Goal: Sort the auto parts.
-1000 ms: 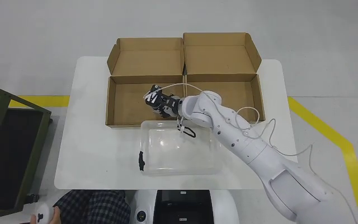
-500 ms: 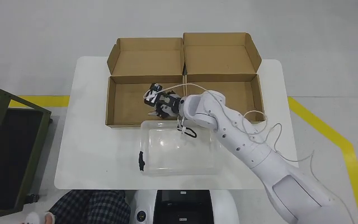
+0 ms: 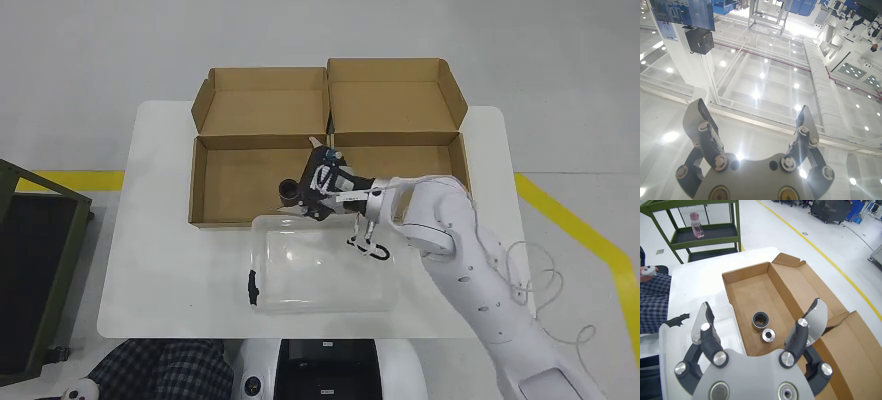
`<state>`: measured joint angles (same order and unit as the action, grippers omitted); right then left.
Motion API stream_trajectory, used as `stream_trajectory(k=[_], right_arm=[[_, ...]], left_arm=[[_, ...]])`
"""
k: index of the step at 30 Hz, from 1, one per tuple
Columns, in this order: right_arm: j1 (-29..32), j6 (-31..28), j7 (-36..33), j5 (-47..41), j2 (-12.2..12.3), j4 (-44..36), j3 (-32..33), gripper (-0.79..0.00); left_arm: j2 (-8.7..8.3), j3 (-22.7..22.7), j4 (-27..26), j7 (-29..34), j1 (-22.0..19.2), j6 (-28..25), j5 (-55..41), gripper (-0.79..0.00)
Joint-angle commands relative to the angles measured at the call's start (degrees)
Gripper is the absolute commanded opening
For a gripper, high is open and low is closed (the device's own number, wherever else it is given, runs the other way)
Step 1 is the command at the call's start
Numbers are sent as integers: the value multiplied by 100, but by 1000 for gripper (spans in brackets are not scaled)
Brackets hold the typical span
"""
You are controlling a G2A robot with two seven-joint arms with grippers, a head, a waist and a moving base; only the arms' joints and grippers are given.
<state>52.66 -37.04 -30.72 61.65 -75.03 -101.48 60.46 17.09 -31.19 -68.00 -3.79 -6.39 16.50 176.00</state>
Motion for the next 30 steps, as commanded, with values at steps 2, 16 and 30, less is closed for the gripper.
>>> stream_trajectory(k=[2,16,30], right_arm=[[386,-214,229,-19,107,-293,514,0],[1942,-859,2000,671,441,-445,2262,0],[3482,-340,3491,1164,600,-416,3628,0]], left_arm=[[0,0,0,0,0,0,0,0],[0,0,0,0,0,0,0,0],[0,0,0,0,0,0,0,0]])
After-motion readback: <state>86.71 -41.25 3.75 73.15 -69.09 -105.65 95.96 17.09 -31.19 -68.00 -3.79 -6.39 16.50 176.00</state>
